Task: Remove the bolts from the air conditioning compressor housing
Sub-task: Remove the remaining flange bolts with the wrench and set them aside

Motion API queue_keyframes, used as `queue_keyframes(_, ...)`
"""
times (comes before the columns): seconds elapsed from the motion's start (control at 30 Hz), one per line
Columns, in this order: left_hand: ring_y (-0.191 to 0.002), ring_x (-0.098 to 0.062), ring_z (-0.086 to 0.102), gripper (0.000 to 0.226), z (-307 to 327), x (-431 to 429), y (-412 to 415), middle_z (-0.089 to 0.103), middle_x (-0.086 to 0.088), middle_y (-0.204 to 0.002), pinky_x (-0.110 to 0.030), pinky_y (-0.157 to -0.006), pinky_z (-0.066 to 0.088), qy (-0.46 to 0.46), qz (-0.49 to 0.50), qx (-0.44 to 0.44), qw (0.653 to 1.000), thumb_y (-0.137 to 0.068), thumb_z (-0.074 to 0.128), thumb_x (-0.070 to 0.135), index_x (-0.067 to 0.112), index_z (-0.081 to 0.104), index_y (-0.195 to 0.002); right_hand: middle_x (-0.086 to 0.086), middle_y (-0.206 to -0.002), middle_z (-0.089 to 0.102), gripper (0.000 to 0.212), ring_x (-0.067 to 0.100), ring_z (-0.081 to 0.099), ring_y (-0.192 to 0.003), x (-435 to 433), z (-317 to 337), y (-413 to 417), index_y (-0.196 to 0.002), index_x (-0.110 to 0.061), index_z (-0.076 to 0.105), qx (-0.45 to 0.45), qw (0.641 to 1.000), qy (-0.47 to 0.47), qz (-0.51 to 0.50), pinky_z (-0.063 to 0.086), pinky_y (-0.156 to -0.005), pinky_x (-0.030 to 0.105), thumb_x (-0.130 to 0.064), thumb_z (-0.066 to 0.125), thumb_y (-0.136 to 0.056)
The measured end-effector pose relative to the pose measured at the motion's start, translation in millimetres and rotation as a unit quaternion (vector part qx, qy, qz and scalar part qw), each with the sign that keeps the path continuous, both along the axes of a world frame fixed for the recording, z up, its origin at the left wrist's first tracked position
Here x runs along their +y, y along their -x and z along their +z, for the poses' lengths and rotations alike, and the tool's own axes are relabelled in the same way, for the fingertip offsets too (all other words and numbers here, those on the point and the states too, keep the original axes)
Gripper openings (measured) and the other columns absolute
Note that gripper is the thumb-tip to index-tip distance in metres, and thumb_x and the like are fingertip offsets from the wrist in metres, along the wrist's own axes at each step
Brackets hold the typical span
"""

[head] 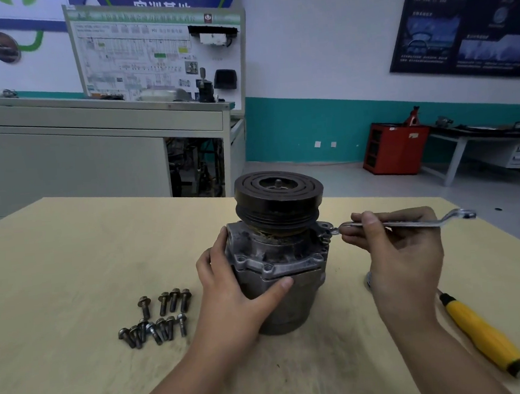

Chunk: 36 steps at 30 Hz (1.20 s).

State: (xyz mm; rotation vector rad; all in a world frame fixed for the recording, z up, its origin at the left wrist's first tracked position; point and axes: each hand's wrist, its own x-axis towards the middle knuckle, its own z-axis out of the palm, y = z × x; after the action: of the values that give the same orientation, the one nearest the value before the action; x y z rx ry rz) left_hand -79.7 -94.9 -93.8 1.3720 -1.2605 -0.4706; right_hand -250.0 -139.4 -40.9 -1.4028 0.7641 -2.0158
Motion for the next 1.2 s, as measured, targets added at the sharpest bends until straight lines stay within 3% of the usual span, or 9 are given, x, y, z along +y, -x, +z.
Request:
queue_keyframes(0.17,-0.097,0.043,0.013,0.12,2,0,0,0.016,0.026,-0.126,-0.016,-0.097,0.024,0.0,0.006,-0.012,1.0,-0.043,0.058,0.076,0.041,0.007,-0.146,-0.004,-0.082,0.07,0.021,0.014,0.071,-0.073,2,-15,-10,-0.079,-0.019,0.05,0.074,0.996,0.026,-0.039,0.058,-0.068,0.027,-0.002,0.06,-0.088)
queue_keyframes(0.4,-0.106,0.02,0.024,0.121,1,0,0,0.016,0.026,-0.126,-0.016,-0.098,0.024,-0.005,0.009,-0.009,1.0,-0.043,0.059,0.076,0.041,0.007,-0.146,-0.011,-0.086,0.067,0.026,0.004,0.069,-0.074,9,-26,-16,-0.081,-0.026,0.05,0.111,0.99,0.048,-0.077,0.051,-0.066,0.012,-0.002,0.059,-0.088)
queue_keyframes(0.53,-0.106,0.019,0.025,0.121,1,1,0,0.016,0.024,-0.128,-0.016,-0.099,0.024,-0.002,0.006,-0.003,1.0,-0.043,0.059,0.075,0.04,0.008,-0.147,-0.001,-0.075,0.067,0.023,0.011,0.068,-0.062,9,-24,-15,-0.085,-0.021,0.046,0.055,0.998,0.006,-0.035,0.053,-0.058,0.017,-0.001,0.056,-0.09)
queue_keyframes(0.63,-0.104,0.02,0.024,0.121,2,1,0,0.016,0.024,-0.128,-0.017,-0.099,0.025,-0.003,0.006,-0.005,1.0,-0.043,0.059,0.075,0.04,0.008,-0.147,0.008,-0.08,0.069,0.024,0.021,0.063,-0.049,4,-15,-6,-0.098,-0.024,0.042,0.011,0.999,-0.047,0.018,0.051,-0.048,0.023,-0.002,0.051,-0.094)
queue_keyframes(0.8,-0.106,0.017,0.026,0.12,1,0,0,0.016,0.026,-0.127,-0.018,-0.099,0.026,-0.005,0.008,-0.006,1.0,-0.044,0.06,0.075,0.042,0.007,-0.146,0.011,-0.082,0.07,0.045,0.017,0.06,-0.048,-12,-9,3,-0.137,-0.017,0.028,-0.023,0.991,-0.116,0.064,0.049,-0.045,0.023,-0.004,0.045,-0.097)
queue_keyframes(0.9,-0.105,0.018,0.028,0.119,1,0,-1,0.016,0.028,-0.126,-0.019,-0.098,0.026,-0.006,0.005,-0.007,1.0,-0.044,0.06,0.075,0.043,0.007,-0.146,0.01,-0.078,0.069,0.052,0.015,0.059,-0.046,-22,-6,2,-0.143,-0.012,0.02,-0.036,0.987,-0.136,0.073,0.047,-0.045,0.022,-0.005,0.045,-0.098)
queue_keyframes(1.03,-0.104,0.021,0.03,0.119,1,0,-1,0.016,0.028,-0.124,-0.017,-0.099,0.025,-0.003,0.005,-0.008,1.0,-0.045,0.06,0.075,0.042,0.007,-0.146,0.003,-0.066,0.07,0.036,0.01,0.052,-0.042,-36,-3,0,-0.133,-0.012,0.031,-0.03,0.982,-0.169,0.079,0.042,-0.041,0.02,-0.007,0.044,-0.099)
queue_keyframes(1.13,-0.101,0.031,0.027,0.119,1,0,-1,0.017,0.027,-0.124,-0.015,-0.098,0.024,0.003,0.006,-0.011,1.0,-0.045,0.06,0.075,0.041,0.008,-0.146,0.0,-0.061,0.068,0.011,0.007,0.042,-0.039,-44,2,-4,-0.109,-0.014,0.045,-0.015,0.973,-0.205,0.106,0.033,-0.037,0.017,-0.007,0.041,-0.1)
queue_keyframes(1.2,-0.102,0.036,0.022,0.117,1,0,0,0.019,0.025,-0.125,-0.015,-0.098,0.024,0.007,0.005,-0.01,1.0,-0.046,0.06,0.073,0.041,0.009,-0.146,-0.002,-0.059,0.064,0.013,0.005,0.038,-0.038,-48,5,-8,-0.093,-0.013,0.049,-0.009,0.967,-0.223,0.127,0.029,-0.036,0.016,-0.007,0.04,-0.1)
